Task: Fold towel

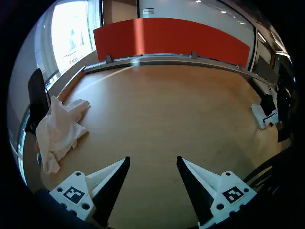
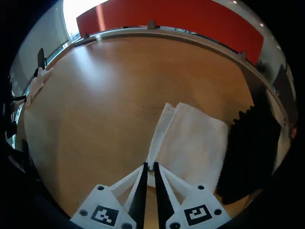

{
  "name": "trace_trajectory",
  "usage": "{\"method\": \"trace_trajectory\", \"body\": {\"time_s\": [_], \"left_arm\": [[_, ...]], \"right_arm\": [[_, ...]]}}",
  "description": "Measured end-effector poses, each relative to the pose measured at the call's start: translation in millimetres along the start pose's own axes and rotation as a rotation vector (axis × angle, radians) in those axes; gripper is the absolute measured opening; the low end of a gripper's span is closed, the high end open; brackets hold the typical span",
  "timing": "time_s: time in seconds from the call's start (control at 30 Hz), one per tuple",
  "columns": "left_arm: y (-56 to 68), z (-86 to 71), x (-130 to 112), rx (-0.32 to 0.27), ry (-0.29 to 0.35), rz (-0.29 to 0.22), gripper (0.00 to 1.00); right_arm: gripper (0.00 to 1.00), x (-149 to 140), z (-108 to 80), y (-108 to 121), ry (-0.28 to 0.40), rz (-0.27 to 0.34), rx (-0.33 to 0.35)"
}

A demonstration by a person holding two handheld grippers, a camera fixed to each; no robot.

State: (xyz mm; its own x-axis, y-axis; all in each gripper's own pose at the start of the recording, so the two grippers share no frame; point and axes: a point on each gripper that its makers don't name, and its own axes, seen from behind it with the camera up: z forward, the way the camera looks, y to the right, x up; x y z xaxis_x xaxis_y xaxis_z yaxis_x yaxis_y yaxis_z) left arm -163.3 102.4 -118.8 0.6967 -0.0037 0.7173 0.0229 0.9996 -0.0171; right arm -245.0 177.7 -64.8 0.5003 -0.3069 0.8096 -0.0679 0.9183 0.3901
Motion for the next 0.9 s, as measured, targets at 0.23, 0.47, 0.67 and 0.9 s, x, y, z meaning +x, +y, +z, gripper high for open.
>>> {"method": "trace_trajectory", "body": {"time_s": [0.23, 0.47, 0.67, 0.9], "left_arm": [[2.6, 0.3, 1, -0.001, 0.0, 0.004, 0.91], [3.3, -0.1, 0, 0.0, -0.001, 0.004, 0.91], [5.3, -0.6, -1, 0.001, -0.002, 0.007, 0.91], [5.6, -1.5, -1, 0.003, -0.003, 0.007, 0.9]], "right_arm": [[0.48, -8, 1.1, -7, -0.014, -0.005, 0.029], [0.58, -5, -1.6, -13, 0.003, -0.008, 0.046], [0.58, -4, -0.7, -22, 0.006, 0.001, 0.077], [0.58, -16, 7.2, -25, -0.024, -0.002, 0.088]]}}
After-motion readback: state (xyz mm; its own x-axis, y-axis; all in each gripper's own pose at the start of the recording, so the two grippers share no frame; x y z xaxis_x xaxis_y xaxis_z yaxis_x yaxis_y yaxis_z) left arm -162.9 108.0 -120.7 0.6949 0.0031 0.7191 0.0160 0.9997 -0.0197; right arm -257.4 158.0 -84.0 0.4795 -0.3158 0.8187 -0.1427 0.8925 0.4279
